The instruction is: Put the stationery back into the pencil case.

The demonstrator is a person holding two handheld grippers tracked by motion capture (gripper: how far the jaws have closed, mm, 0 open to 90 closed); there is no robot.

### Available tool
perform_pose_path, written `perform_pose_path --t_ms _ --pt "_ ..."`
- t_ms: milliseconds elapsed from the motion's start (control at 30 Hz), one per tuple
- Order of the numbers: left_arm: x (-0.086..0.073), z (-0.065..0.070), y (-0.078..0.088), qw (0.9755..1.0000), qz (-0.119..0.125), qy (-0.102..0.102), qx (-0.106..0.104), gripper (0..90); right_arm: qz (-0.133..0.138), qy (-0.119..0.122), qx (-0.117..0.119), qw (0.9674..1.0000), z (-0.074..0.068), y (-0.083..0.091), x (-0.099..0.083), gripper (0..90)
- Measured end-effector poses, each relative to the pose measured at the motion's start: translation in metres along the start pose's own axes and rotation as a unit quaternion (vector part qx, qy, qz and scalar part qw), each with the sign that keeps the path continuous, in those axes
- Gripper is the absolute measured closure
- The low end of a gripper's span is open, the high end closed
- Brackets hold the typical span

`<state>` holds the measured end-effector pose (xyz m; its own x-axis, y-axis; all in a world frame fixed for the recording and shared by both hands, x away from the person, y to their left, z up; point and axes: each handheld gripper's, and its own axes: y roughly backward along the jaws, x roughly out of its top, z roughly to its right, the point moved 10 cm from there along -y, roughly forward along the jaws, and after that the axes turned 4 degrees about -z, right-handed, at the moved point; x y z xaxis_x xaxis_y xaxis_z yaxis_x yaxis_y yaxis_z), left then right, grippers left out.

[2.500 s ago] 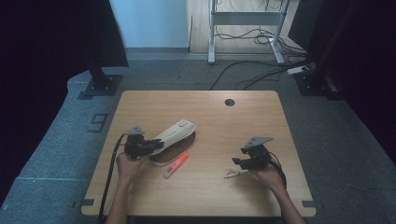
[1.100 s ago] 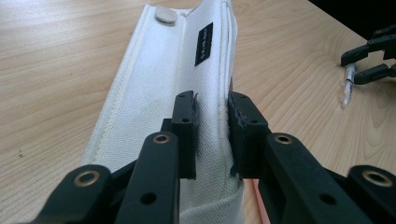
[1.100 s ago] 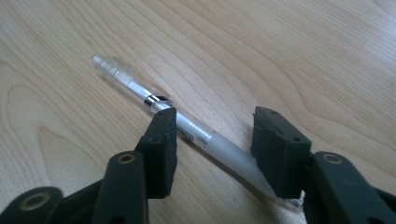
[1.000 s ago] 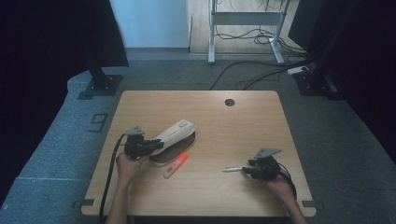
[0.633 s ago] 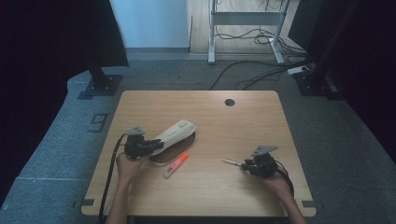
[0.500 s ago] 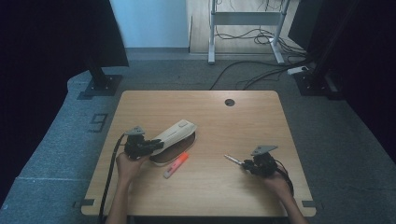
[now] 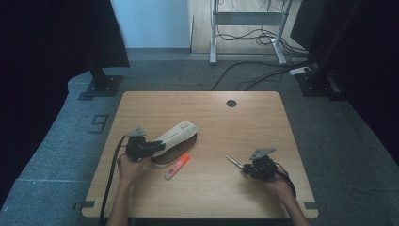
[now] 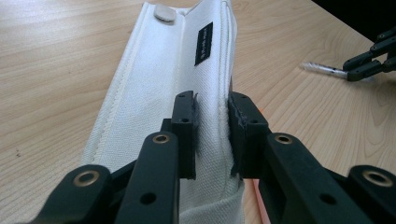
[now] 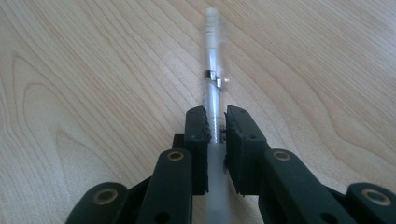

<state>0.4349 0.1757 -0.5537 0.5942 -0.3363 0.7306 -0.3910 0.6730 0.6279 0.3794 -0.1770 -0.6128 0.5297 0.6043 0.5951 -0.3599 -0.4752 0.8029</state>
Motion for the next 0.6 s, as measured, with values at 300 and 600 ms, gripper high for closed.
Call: perform_pose_path --t_ms 300,600 --pt "0.001 -0.001 0.002 1.0000 0.006 0.005 0.000 74.6 0.010 -0.030 0.007 0.9995 0.001 0.000 0.000 78.0" --pt "0.003 -0.001 0.004 0.9999 0.015 0.007 0.005 76.0 0.037 -0.035 0.014 0.9986 -0.002 0.011 0.017 78.0"
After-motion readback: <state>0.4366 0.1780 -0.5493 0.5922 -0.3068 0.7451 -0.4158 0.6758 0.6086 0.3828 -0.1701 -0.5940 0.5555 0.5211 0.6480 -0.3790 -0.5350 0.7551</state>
